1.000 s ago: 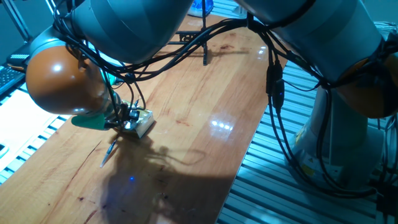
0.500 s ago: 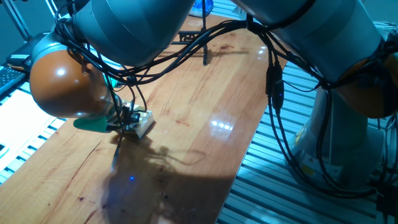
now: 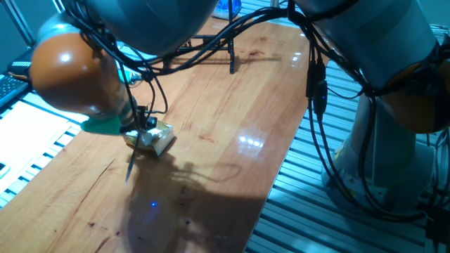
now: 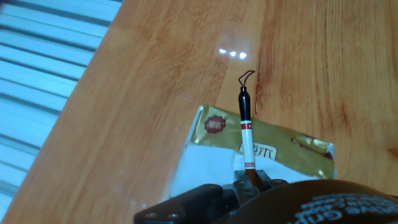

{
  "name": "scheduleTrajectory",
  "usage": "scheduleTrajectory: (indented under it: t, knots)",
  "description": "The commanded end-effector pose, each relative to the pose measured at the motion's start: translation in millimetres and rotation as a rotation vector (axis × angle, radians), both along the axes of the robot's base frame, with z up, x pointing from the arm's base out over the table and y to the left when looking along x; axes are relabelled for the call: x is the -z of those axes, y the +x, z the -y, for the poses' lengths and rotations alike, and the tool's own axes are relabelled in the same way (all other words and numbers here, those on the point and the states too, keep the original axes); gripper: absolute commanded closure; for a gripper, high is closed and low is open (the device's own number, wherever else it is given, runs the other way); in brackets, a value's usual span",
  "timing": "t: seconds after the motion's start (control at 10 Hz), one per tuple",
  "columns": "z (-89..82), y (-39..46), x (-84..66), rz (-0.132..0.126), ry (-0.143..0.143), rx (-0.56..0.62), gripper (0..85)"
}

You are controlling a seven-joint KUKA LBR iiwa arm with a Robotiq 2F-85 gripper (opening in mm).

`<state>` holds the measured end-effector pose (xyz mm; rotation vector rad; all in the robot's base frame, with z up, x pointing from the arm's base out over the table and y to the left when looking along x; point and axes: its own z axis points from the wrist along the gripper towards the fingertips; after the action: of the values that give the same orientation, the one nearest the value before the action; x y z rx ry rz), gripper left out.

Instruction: Place the brush on the pen rack

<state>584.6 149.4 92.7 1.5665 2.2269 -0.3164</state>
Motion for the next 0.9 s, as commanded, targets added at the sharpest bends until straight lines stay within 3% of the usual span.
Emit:
scheduleTrajectory:
  t: [0.0, 0.3, 0.8]
  knots:
    - [1.4, 1.1, -3.9, -0.002, -0.004, -0.005, 85.0]
    - [3.2, 1.9, -8.8, 0.000, -0.020, -0.019, 85.0]
    - [9.5, 2.6, -23.0, -0.020, -0.037, -0.054, 85.0]
